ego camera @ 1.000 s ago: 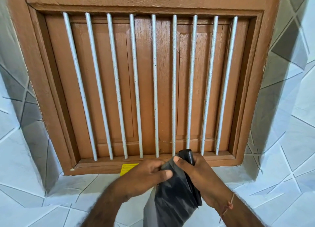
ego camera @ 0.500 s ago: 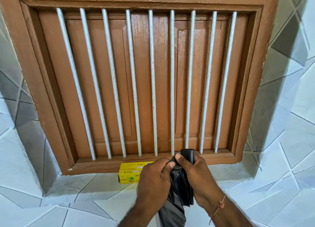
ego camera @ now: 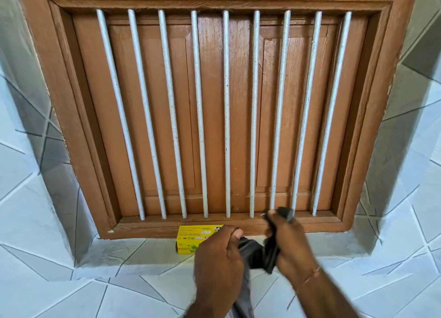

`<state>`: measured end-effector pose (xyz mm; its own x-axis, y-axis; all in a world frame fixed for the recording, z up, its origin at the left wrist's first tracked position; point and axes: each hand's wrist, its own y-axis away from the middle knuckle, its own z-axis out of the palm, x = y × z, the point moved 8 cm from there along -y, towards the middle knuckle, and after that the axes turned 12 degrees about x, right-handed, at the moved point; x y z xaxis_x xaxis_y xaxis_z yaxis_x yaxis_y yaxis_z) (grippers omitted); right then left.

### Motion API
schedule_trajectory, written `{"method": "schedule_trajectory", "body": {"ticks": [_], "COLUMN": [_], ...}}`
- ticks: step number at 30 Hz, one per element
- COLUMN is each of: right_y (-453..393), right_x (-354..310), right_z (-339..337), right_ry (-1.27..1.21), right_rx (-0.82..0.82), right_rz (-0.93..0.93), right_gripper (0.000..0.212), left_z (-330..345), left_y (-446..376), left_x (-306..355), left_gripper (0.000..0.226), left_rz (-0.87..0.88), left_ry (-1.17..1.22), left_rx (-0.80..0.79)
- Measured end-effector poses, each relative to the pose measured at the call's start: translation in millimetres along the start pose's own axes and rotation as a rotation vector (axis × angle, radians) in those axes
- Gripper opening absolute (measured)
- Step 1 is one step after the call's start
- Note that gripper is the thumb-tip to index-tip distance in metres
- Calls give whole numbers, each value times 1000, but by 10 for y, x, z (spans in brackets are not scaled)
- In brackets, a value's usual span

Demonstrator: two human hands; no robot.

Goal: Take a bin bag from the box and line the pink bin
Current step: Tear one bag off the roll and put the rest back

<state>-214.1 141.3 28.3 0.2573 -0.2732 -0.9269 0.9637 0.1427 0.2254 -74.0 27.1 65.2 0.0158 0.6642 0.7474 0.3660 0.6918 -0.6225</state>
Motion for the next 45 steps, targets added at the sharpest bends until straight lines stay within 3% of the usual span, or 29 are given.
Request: {"method": "schedule_trajectory", "body": {"ticks": [5, 7, 9, 11, 15, 18, 23, 25, 27, 29, 31, 34, 38, 45], "right_y": [-457, -507, -533, -529, -393, -285, -239, -183, -186, -209, -218, -148, 99, 366], "right_x": [-431, -525, -497, -358, -199, -132, -144, -186, -208, -234, -311, -491, -673, -591], "right_z": [-644, -783, -890, -910, -726, -584, -544, -546, -584, -619, -619, -496, -100, 135], "right_ry": [-112, -135, -176, -260, -439, -424, -384, -371, -349, -352, -396, -509, -615, -435], "right_rx": [193, 236, 255, 204, -40, -171, -194, -237, -248, -226, -219, -257, -344, -316], "right_rz": [-94, -138, -96, 20, 160, 196, 105, 66, 24, -17, -73, -129, -167, -239], "right_gripper": [8, 10, 14, 20, 24, 26, 12, 6, 26, 33, 23, 21, 30, 18], "left_z": [-397, -468, -454, -382, -14, 348, 740, 772, 777, 761, 710, 557, 366, 38], "left_y": [-91, -169, -214, -253, -344, -336, -304, -333, -366, -365, -325, -233, -143, -241], "left_x": [-317, -459, -524, -571, -571, -543, -602, -588, -574, -576, -549, -376, -27, 62], "left_gripper": [29, 23, 16, 33, 58, 54, 53, 44, 38, 43, 55, 70, 73, 67], "left_rz": [-91, -55, 42, 101, 238, 392, 531, 551, 545, 540, 526, 476, 391, 235], "left_ry": [-67, -229, -536, -711, -810, -844, -954, -971, -968, -968, -914, -721, -430, -230], "left_rx": [33, -75, -241, -362, -519, -643, -795, -804, -811, -838, -832, -724, -606, -441]}}
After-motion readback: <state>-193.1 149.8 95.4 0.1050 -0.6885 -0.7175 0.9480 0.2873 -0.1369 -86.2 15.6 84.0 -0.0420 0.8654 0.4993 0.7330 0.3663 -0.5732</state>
